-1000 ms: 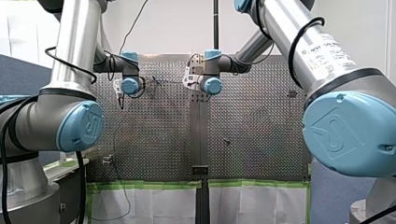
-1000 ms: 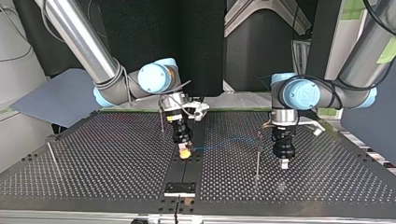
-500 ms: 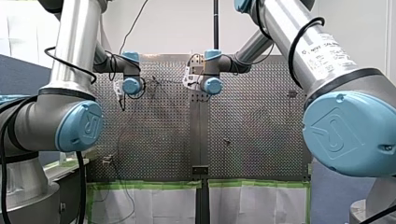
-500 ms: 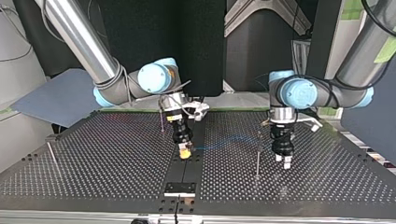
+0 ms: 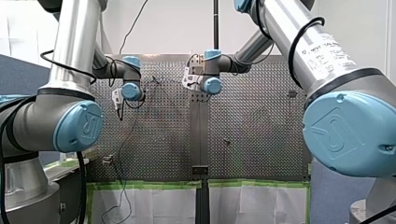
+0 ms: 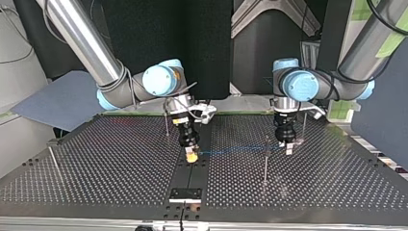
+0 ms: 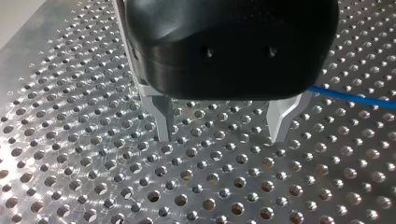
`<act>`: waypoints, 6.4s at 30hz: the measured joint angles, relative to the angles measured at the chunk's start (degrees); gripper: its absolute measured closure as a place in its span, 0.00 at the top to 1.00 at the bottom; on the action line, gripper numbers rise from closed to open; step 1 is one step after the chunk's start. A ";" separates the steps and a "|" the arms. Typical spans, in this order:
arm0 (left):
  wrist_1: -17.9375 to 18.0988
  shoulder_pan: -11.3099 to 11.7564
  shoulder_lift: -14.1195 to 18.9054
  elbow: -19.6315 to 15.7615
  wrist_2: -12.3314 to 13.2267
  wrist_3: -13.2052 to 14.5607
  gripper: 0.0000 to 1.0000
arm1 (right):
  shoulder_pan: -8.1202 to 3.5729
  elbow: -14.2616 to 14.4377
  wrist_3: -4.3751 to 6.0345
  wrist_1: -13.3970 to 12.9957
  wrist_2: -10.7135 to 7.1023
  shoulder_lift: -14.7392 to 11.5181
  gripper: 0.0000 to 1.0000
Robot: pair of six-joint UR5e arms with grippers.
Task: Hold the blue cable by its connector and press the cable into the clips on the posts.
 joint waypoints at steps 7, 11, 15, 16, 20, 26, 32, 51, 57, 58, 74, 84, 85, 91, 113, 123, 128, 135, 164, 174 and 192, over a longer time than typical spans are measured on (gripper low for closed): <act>0.44 -0.38 2.51 -2.11 -0.30 -0.30 1.00 | 0.11 0.04 -0.02 0.12 -0.01 0.02 0.00; 0.37 -0.52 4.44 -3.24 -0.15 -1.47 1.00 | 0.21 0.04 -0.01 0.21 -0.01 0.02 0.00; 0.38 -0.68 6.53 -4.53 0.27 -1.99 1.00 | 0.35 0.03 0.04 0.30 -0.01 0.02 0.00; 0.39 -0.74 6.97 -4.86 0.38 -2.02 1.00 | 0.38 0.04 0.05 0.34 -0.01 0.03 0.00; 0.38 -1.08 8.67 -6.30 0.63 -2.09 1.00 | 0.43 0.03 0.06 0.49 -0.02 0.01 0.00; -0.92 -1.85 11.31 -7.61 2.14 -2.35 1.00 | 0.49 0.04 0.25 0.55 -0.01 0.03 0.00; -3.62 -2.84 13.19 -7.78 4.38 -2.29 1.00 | 0.51 0.06 0.39 0.60 -0.01 0.05 0.00; -7.75 -5.46 16.86 -7.81 4.51 0.51 1.00 | 0.64 0.15 0.41 0.75 -0.02 0.16 0.00; -7.78 -5.90 16.88 -7.80 4.50 1.17 1.00 | 0.66 0.16 0.41 0.81 -0.02 0.25 0.00; -7.78 -5.92 16.88 -7.80 4.48 1.29 1.00 | 0.67 0.16 0.42 0.83 -0.01 0.27 0.00; -7.97 -6.34 16.88 -7.80 3.49 4.78 1.00 | 0.27 0.15 0.39 0.87 -0.01 0.49 0.00; -7.54 -9.16 16.88 -7.80 3.44 6.96 1.00 | 0.14 0.14 0.25 0.81 -0.01 0.59 0.00; -7.41 -9.42 16.88 -7.79 3.42 6.85 1.00 | 0.14 0.13 0.25 0.78 -0.01 0.59 0.00; -5.87 -11.10 16.25 -5.96 1.95 5.25 1.00 | 0.21 0.14 0.21 0.78 -0.02 0.63 0.00; -9.48 -16.16 5.71 5.74 -9.21 9.97 1.00 | 0.61 0.13 0.25 1.01 -0.03 0.62 0.00; -9.61 -17.36 2.73 11.34 -13.37 11.19 1.00 | 0.68 0.14 0.09 1.05 -0.03 0.65 0.00; -9.92 -17.43 1.75 12.92 -14.05 11.42 1.00 | 0.68 0.16 0.07 1.05 -0.01 0.68 0.00; -11.02 -17.64 -1.67 15.50 -14.19 12.17 1.00 | 0.68 0.15 0.00 1.12 -0.06 0.69 0.00; -9.57 -17.07 -3.07 15.85 -17.02 12.07 0.00 | 0.23 0.15 -0.17 1.31 0.01 0.98 0.00; -10.16 -16.99 -3.08 15.85 -16.98 12.15 0.00 | -0.11 0.15 -0.11 1.33 0.06 1.11 0.00; -10.52 -16.90 -3.07 15.85 -18.06 13.22 0.63 | -0.91 0.14 0.28 1.40 0.14 1.14 0.00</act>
